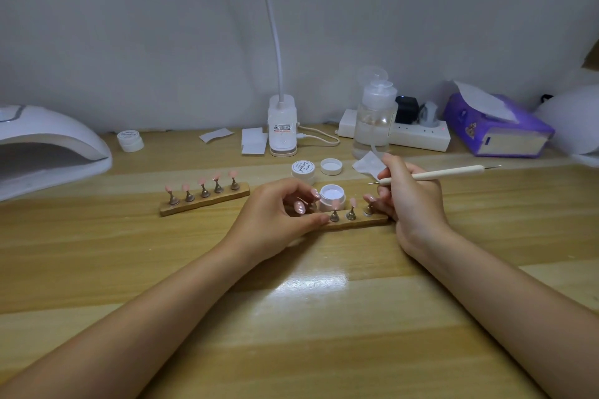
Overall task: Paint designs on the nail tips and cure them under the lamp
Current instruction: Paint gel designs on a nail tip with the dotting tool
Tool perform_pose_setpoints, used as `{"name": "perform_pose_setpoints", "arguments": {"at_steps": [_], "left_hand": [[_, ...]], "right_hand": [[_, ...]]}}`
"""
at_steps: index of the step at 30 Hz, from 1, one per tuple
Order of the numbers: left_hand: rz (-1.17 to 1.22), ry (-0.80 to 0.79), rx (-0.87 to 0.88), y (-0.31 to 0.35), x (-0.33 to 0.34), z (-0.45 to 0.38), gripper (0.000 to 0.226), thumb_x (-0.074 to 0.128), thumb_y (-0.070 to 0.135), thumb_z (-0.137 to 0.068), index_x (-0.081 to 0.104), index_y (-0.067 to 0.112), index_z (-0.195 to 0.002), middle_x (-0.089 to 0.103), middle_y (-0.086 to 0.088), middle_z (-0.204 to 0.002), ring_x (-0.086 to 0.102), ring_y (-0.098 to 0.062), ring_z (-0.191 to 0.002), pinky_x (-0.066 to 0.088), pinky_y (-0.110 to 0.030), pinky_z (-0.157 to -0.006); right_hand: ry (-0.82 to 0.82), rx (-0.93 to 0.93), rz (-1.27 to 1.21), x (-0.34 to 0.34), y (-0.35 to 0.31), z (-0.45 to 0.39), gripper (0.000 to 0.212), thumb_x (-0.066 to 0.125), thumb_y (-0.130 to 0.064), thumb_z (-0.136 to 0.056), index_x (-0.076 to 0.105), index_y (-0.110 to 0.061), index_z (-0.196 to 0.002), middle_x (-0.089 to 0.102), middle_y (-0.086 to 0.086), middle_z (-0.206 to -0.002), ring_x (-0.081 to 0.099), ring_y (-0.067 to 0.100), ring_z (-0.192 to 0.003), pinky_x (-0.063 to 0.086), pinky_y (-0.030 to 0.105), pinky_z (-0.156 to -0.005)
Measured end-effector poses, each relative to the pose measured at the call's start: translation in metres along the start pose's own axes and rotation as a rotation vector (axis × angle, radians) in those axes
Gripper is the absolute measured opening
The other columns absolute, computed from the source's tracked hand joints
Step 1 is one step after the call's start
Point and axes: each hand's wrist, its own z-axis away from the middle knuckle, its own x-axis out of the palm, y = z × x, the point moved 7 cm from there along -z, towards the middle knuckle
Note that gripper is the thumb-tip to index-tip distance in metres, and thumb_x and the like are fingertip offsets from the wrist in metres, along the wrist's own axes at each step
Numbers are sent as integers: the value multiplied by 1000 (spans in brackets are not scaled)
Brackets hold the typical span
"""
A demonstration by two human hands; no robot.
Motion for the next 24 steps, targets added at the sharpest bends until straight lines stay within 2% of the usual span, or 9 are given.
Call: {"name": "perform_pose_setpoints", "arguments": {"at_steps": [2, 8, 12, 18, 21, 24], "left_hand": [[3, -15, 2, 0, 1, 0, 24, 79, 13, -67, 62, 27, -74, 48, 13, -56, 48, 4, -58, 39, -12, -63], [13, -41, 28, 4, 2, 1, 15, 77, 9, -70, 68, 21, -76, 48, 10, -58, 46, 2, -59, 36, -9, -61], [33, -61, 25, 3, 4, 2, 11, 76, 10, -72, 70, 19, -75, 58, -5, -67, 44, 0, -61, 35, -12, -61], [42, -54, -29, -2, 4, -1, 12, 78, 15, -68, 73, 16, -80, 45, 8, -59, 44, -4, -60, 33, -15, -60], [45, -54, -40, -4, 3, -2, 15, 80, 16, -67, 73, 20, -79, 47, 8, -58, 43, -3, -59, 33, -16, -59], [25, -55, -49, -6, 3, -3, 21, 81, 18, -66, 74, 17, -85, 52, 5, -60, 44, 1, -57, 34, -13, -59]], "right_hand": [[-6, 4, -7, 0, -1, 0, 30, 58, -22, -87, 48, -14, -60, 38, -8, -32, 41, 2, -29, 47, 15, -42], [-8, 4, 16, 0, -1, 0, 30, 58, -24, -88, 48, -15, -61, 38, -9, -32, 39, 1, -30, 46, 16, -42], [-12, 5, 24, 1, -1, 1, 30, 58, -25, -87, 48, -15, -60, 38, -9, -32, 39, 2, -31, 46, 19, -47], [-16, -1, 20, 1, -2, 2, 29, 57, -23, -88, 49, -14, -61, 38, -9, -32, 40, 2, -31, 46, 24, -53], [-19, -3, 28, 1, -2, 3, 30, 57, -24, -88, 50, -14, -61, 39, -9, -32, 40, 1, -31, 46, 24, -54], [-25, -4, 32, 1, -2, 3, 30, 56, -24, -88, 50, -14, -61, 40, -8, -33, 41, 1, -32, 47, 21, -49]]}}
